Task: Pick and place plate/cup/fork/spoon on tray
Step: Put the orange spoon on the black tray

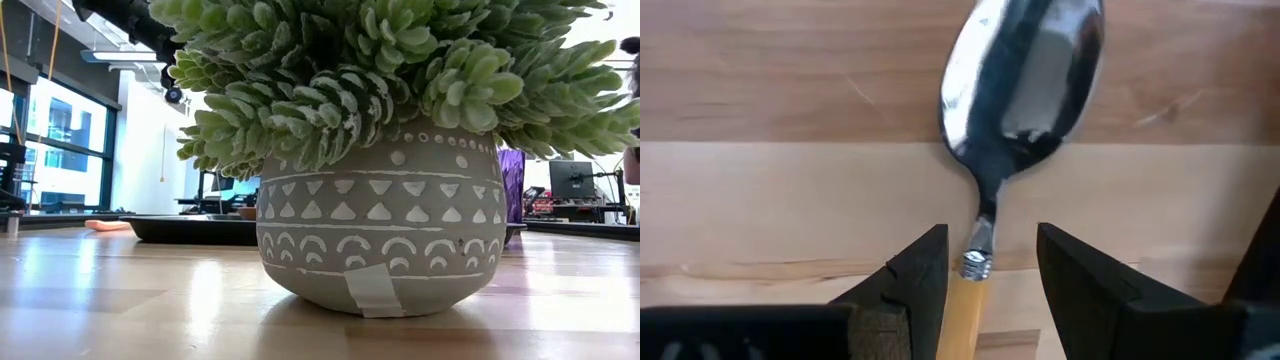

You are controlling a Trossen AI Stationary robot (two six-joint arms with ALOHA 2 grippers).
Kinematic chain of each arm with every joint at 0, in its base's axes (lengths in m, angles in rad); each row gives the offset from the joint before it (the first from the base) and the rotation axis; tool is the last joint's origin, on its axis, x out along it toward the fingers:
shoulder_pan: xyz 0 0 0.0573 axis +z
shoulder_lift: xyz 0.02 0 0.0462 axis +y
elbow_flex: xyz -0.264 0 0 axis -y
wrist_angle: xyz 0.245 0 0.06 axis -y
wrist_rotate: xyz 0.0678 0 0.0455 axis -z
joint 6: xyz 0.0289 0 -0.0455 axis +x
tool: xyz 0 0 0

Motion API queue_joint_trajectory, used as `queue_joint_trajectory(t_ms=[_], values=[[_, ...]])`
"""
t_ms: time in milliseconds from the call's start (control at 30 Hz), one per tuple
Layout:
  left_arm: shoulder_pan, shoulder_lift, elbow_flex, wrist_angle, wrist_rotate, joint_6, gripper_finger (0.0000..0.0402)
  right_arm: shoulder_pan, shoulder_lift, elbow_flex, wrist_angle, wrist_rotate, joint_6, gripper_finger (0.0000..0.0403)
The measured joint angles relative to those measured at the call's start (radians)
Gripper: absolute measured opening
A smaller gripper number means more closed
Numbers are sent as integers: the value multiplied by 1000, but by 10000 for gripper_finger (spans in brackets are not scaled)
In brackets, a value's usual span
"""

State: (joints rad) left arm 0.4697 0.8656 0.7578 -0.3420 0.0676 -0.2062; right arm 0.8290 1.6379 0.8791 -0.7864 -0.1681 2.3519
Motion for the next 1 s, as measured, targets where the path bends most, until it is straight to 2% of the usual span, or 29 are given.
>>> queue_joint_trajectory(t_ms=[267, 1000], values=[[0, 0, 0, 0, 0, 0, 44, 3, 0, 0, -16, 53, -3, 147], [0, 0, 0, 0, 0, 0, 44, 3, 2, -31, 38, 39, -1, 140]])
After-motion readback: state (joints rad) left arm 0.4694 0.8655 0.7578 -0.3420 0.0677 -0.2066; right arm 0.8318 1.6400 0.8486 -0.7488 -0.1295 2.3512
